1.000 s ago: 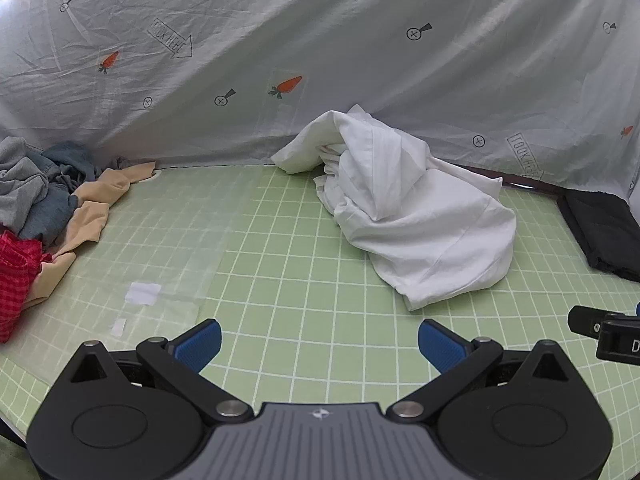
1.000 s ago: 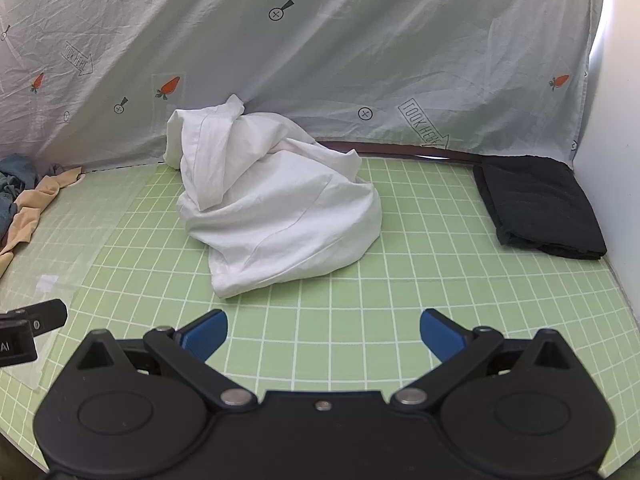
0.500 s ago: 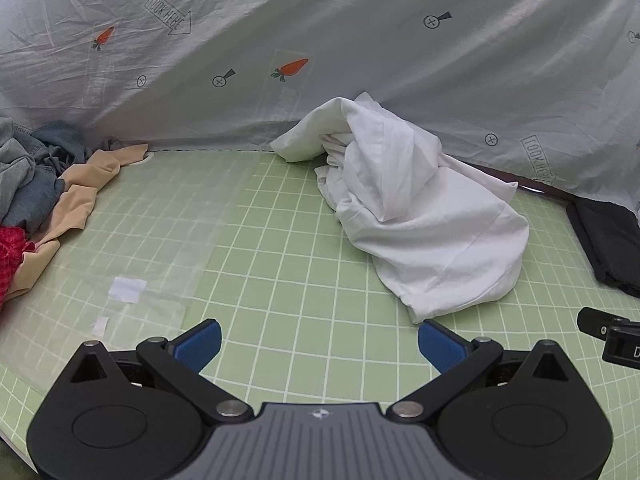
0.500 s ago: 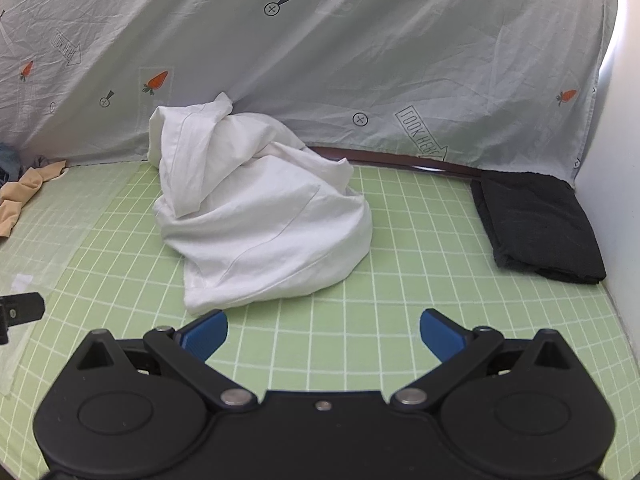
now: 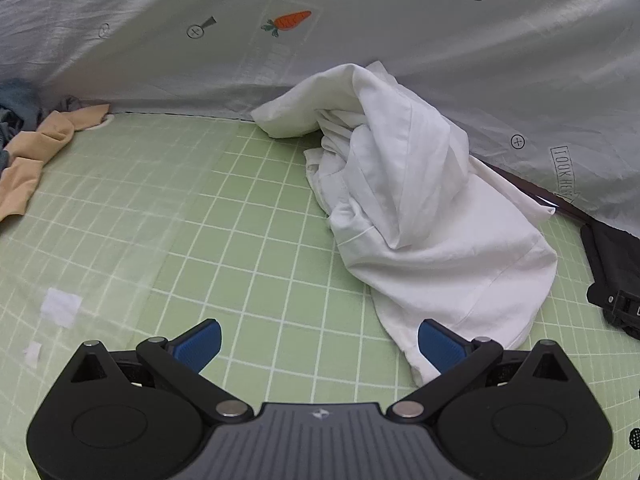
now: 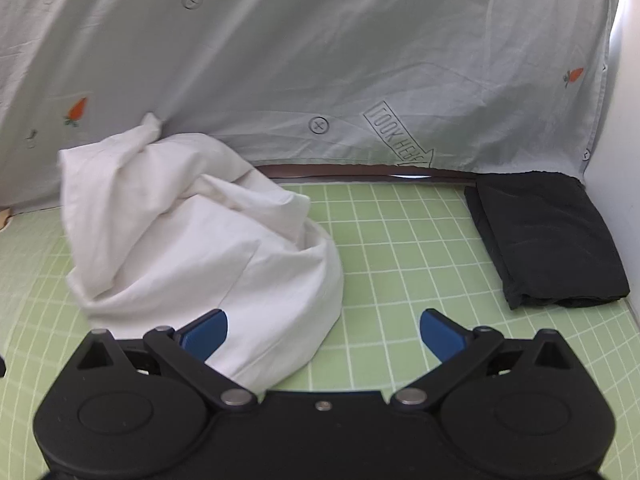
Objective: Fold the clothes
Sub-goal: 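Grasp the white shirt fabric with the left gripper while the right gripper grasps another edge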
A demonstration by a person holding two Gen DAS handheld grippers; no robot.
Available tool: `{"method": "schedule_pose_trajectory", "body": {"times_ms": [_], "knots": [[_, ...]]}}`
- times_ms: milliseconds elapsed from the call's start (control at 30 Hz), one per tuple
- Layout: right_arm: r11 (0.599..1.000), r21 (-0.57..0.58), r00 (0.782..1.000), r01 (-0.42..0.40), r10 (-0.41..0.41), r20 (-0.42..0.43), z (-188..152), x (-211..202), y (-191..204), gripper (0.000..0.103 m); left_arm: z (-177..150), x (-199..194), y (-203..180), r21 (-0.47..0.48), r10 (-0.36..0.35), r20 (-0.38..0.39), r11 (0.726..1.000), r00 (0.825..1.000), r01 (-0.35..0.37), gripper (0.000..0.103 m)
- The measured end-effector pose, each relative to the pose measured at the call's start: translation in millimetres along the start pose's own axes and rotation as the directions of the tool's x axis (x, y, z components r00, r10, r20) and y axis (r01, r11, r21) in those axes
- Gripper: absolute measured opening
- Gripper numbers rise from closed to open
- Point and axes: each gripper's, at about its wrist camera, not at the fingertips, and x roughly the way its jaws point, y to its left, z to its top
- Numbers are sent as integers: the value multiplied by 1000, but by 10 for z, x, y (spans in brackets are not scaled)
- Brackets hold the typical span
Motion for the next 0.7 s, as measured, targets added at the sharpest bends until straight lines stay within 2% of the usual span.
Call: {"method": "schedule_pose_trajectory", "body": {"times_ms": [100, 367, 433, 467, 500, 567, 633, 667, 700], "knots": [[1000, 30, 1000, 5, -5, -25, 145, 330, -93, 103, 157, 298, -16, -15, -36, -32, 999, 999, 36, 103], [965, 260, 997, -45, 60, -50, 352, 1153, -369, 101, 483, 1060, -85, -114, -160, -81, 982, 984, 151, 102], [962, 267, 996, -57, 73, -51, 346, 1357, -390, 89, 525, 1205, -110, -151, -191, -87, 973, 978, 176, 100], [960, 270, 994, -68, 89, -69, 354, 1452, -388, 86, 540, 1262, -118, -167, -205, -87, 968, 975, 189, 95], [958, 274, 991, -80, 107, -85, 359, 1533, -375, 79, 548, 1301, -128, -180, -212, -85, 964, 974, 195, 86], [954, 276, 984, -117, 148, -96, 343, 1608, -328, 64, 565, 1348, -160, -186, -219, -80, 962, 972, 201, 78], [950, 271, 977, -156, 188, -98, 316, 1641, -274, 37, 558, 1339, -183, -179, -211, -71, 964, 975, 196, 70], [952, 255, 976, -166, 196, -96, 294, 1617, -244, 33, 547, 1312, -186, -169, -213, -63, 965, 975, 200, 61], [958, 229, 976, -172, 197, -94, 267, 1576, -209, 22, 534, 1279, -187, -157, -217, -55, 966, 975, 206, 52]]}}
